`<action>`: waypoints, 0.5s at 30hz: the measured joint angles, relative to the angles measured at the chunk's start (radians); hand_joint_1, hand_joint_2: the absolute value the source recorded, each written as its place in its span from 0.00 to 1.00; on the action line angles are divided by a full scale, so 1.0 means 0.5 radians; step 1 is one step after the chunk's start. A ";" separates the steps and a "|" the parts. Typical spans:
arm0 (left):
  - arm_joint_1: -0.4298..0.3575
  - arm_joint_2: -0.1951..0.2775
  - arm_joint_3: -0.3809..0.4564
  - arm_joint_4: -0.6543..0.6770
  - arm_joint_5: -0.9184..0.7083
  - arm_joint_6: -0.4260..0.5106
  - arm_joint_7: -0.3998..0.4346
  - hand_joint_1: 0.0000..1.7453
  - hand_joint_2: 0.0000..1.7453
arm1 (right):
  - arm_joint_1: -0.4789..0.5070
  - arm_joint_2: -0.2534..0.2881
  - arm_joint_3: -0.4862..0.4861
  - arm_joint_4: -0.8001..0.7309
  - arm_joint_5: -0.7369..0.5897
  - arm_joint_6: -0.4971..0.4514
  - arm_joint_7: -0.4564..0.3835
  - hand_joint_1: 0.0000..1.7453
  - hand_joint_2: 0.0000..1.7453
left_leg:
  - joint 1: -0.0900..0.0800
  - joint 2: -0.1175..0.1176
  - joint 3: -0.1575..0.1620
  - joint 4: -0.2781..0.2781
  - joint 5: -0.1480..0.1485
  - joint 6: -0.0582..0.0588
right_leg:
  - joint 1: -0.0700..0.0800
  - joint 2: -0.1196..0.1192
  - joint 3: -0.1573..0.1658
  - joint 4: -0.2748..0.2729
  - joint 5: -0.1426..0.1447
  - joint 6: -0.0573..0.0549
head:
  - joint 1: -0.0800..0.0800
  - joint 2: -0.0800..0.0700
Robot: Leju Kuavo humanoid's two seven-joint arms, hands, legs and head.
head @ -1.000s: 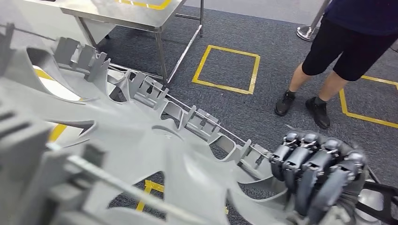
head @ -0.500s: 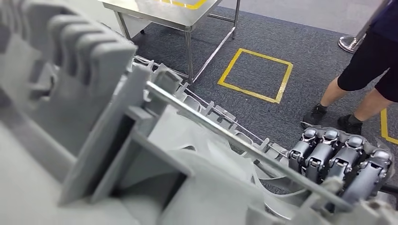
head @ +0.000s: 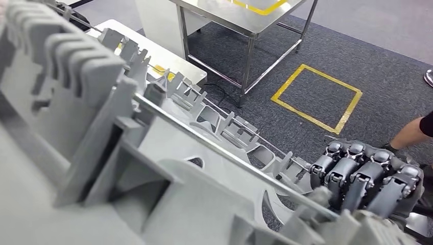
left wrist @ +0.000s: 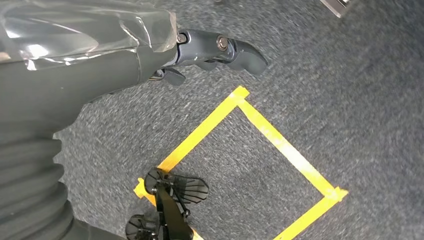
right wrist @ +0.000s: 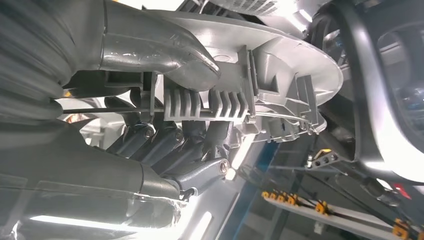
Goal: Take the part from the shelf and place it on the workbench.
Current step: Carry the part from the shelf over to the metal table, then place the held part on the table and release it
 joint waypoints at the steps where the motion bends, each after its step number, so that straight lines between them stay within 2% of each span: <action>1: 0.001 -0.002 0.001 0.000 0.006 0.004 0.001 0.00 1.00 | 0.002 0.000 0.000 0.001 0.013 -0.010 0.015 0.95 1.00 | 0.004 -0.034 0.003 0.003 -0.003 -0.006 | -0.009 0.006 0.021 -0.075 0.051 0.024 | 0.000 0.000; 3: 0.001 -0.003 0.000 0.001 0.023 0.010 0.007 0.00 1.00 | 0.006 0.000 -0.001 0.008 0.078 -0.040 0.032 0.95 1.00 | 0.012 -0.094 0.002 0.017 -0.013 -0.029 | -0.034 0.065 0.136 -0.366 0.186 0.069 | 0.002 0.000; 4: 0.003 -0.003 -0.002 0.001 0.036 0.011 0.012 0.00 1.00 | 0.011 0.000 0.001 0.014 0.138 -0.062 0.031 0.95 1.00 | 0.012 -0.121 -0.004 0.029 -0.022 -0.044 | -0.043 0.094 0.186 -0.481 0.233 0.070 | 0.003 0.000; 5: 0.008 -0.002 -0.006 0.000 0.050 0.011 0.018 0.00 1.00 | 0.018 0.000 0.004 0.022 0.206 -0.087 0.027 0.95 1.00 | 0.011 -0.142 -0.013 0.038 -0.030 -0.058 | -0.045 0.115 0.216 -0.548 0.258 0.059 | 0.003 0.000; 6: 0.016 -0.001 -0.010 -0.001 0.066 0.009 0.027 0.00 1.00 | 0.026 0.000 0.011 0.031 0.276 -0.110 0.024 0.95 1.00 | 0.012 -0.159 -0.022 0.042 -0.034 -0.071 | -0.040 0.118 0.224 -0.567 0.264 0.039 | 0.004 0.000; 7: 0.027 0.000 -0.014 -0.002 0.083 0.007 0.037 0.00 1.00 | 0.032 -0.002 0.026 0.043 0.344 -0.131 0.025 0.95 1.00 | 0.016 -0.174 -0.032 0.044 -0.036 -0.083 | -0.034 0.101 0.228 -0.568 0.266 0.013 | 0.003 0.000; 8: 0.040 0.001 -0.018 -0.004 0.098 0.003 0.048 0.00 1.00 | 0.034 -0.004 0.048 0.057 0.402 -0.147 0.029 0.95 1.00 | 0.021 -0.163 -0.039 0.048 -0.039 -0.092 | -0.031 0.086 0.229 -0.569 0.268 -0.003 | 0.003 0.000; 10: 0.056 0.001 -0.030 -0.010 0.125 -0.001 0.068 0.00 1.00 | 0.034 -0.013 0.112 0.094 0.500 -0.175 0.042 0.95 1.00 | 0.023 -0.066 -0.083 0.129 -0.089 -0.108 | -0.028 0.051 0.232 -0.574 0.267 -0.032 | -0.005 0.000; 12: 0.059 0.002 -0.052 -0.014 0.143 -0.003 0.079 0.00 1.00 | 0.035 -0.036 0.190 0.136 0.554 -0.195 0.058 0.95 1.00 | 0.021 0.049 -0.203 0.367 -0.211 -0.116 | -0.016 0.008 0.235 -0.575 0.260 -0.055 | -0.014 0.000; 13: 0.059 0.003 -0.062 -0.014 0.149 -0.003 0.082 0.00 1.00 | 0.034 -0.052 0.234 0.156 0.561 -0.198 0.067 0.95 1.00 | 0.021 0.071 -0.276 0.506 -0.270 -0.117 | -0.007 -0.017 0.235 -0.575 0.256 -0.063 | -0.016 0.000; 14: 0.059 0.003 -0.068 -0.014 0.152 -0.003 0.084 0.00 1.00 | 0.032 -0.069 0.279 0.174 0.560 -0.196 0.079 0.95 1.00 | 0.021 0.079 -0.329 0.604 -0.299 -0.115 | 0.001 -0.043 0.237 -0.575 0.252 -0.070 | -0.016 0.000; 15: 0.060 0.002 -0.072 -0.014 0.155 -0.003 0.086 0.00 1.00 | 0.030 -0.086 0.323 0.190 0.552 -0.192 0.091 0.95 1.00 | 0.020 0.084 -0.347 0.632 -0.291 -0.110 | 0.010 -0.068 0.240 -0.575 0.247 -0.074 | -0.016 0.000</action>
